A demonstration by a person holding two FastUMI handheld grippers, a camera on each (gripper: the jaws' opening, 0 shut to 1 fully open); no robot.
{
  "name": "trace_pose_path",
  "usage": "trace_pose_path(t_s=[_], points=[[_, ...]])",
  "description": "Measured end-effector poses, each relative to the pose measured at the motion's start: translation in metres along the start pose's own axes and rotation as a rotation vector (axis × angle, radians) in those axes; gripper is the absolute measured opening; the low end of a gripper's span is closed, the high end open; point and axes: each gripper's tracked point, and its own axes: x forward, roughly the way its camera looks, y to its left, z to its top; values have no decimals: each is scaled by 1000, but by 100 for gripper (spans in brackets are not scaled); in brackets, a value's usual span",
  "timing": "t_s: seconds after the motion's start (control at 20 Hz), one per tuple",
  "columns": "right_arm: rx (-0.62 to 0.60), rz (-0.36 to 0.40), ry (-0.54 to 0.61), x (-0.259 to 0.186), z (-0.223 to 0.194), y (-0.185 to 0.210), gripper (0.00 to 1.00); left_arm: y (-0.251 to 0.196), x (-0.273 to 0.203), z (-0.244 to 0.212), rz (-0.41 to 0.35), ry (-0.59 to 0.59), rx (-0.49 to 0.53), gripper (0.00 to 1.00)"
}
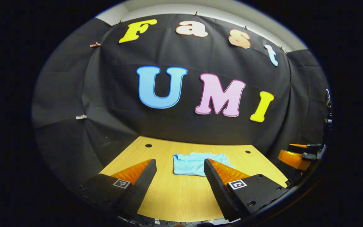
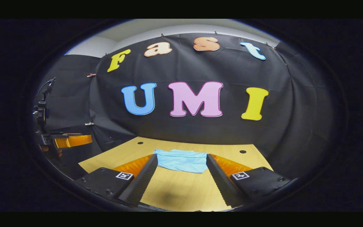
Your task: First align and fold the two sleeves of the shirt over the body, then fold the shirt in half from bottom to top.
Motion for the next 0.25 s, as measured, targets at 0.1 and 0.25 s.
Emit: trace_pose_path(t_s=[0.1, 0.25], points=[[-34, -26, -65, -27, 22, -15, 97, -14, -12, 11, -29, -28, 19, 97], [-103, -69, -142, -38, 55, -29, 97, -29, -21, 34, -56, -75, 46, 97]])
